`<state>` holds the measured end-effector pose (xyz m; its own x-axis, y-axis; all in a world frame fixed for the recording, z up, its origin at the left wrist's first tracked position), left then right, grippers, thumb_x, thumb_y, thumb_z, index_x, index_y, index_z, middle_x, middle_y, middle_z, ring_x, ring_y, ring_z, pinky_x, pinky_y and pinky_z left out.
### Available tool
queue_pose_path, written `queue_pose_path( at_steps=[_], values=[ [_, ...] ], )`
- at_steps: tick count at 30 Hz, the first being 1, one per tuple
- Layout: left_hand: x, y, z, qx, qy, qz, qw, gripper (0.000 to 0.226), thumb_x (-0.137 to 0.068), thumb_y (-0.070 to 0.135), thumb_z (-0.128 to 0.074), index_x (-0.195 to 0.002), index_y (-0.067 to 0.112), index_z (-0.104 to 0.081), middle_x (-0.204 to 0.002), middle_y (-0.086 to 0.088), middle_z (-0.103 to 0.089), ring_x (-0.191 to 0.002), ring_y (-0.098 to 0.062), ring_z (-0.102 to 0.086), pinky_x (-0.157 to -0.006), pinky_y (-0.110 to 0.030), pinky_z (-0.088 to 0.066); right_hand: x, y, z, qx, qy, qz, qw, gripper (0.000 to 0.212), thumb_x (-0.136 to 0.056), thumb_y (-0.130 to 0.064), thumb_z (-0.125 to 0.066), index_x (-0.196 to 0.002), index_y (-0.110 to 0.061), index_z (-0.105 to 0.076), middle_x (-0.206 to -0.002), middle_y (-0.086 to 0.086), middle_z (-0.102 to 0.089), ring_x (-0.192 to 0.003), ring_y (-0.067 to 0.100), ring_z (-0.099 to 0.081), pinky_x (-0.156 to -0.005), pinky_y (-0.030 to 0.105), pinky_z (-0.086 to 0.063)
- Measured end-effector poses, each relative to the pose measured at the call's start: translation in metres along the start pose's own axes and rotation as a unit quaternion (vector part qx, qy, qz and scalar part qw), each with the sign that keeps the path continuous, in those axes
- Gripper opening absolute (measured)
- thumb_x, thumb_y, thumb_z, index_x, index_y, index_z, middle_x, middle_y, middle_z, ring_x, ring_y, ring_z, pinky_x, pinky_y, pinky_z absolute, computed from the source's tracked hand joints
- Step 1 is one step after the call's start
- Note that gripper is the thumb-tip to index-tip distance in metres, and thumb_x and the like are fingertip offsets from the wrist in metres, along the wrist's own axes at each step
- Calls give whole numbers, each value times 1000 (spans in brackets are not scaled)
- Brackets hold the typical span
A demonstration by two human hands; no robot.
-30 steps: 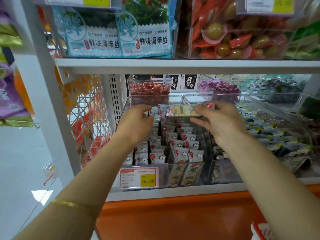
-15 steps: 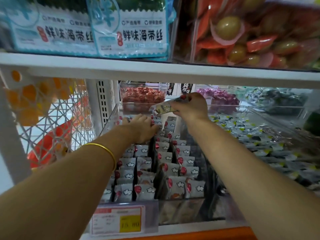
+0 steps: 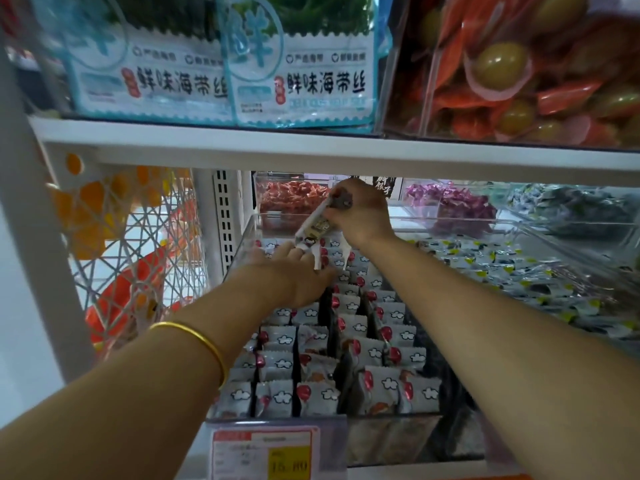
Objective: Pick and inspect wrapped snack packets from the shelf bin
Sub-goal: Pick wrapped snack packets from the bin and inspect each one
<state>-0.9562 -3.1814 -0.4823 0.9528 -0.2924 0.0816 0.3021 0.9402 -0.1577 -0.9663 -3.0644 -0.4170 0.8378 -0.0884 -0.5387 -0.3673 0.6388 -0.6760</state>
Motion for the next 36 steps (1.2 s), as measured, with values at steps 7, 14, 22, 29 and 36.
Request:
queue_pose_path(
  at_steps=[7,14,22,29,36],
  values=[
    [12,2,3,62,-20,16,998,76,-89,66,-5,-150,22,-1,-159,1,5,-144,-18,11,-113,-56,5,-2,2,-33,179,-75,58,979,27,-81,-14,-68,-104,-7,-58,-104,11,-63,-97,26,-56,-78,30,-46],
    [20,3,5,61,-29,-3,998,67,-94,59,-10,-151,24,-3,-158,1,9,-144,-19,15,-113,-54,7,-10,4,-45,303,-84,66,947,24,-82,-30,-69,-99,-14,-66,-109,6,-62,-114,27,-46,-91,38,-40],
    [24,2,5,85,-32,6,996,68,-94,60,-11,-150,25,3,-158,2,10,-143,-18,17,-113,-52,10,-5,1,-41,303,-172,43,936,25,-94,-20,-48,-110,-25,-66,-131,10,-52,-119,26,-46,-102,42,-38],
    [59,11,16,101,29,-1,994,67,-95,57,-15,-151,21,-4,-159,-2,5,-145,-22,11,-114,-56,4,39,-22,26,100,-119,7,988,28,-94,-4,-44,-108,-11,-67,-121,7,-63,-91,17,-58,-74,28,-47],
    [133,42,9,138,65,-21,988,55,-100,41,-19,-147,13,-15,-158,-6,-3,-145,-23,3,-111,-56,-5,128,-39,67,39,-119,-14,992,26,-91,2,-49,-102,-10,-69,-98,5,-71,-90,13,-63,-80,23,-46]
  ],
)
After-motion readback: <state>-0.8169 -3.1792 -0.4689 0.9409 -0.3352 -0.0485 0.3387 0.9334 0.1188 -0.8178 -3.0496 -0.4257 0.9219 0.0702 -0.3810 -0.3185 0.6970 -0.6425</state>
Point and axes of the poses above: each hand's wrist, its own x-axis away from the middle knuckle, its own z-axis out of the back of the hand, y = z × x, the point moved 3 cm from there along -x, towards the middle knuckle
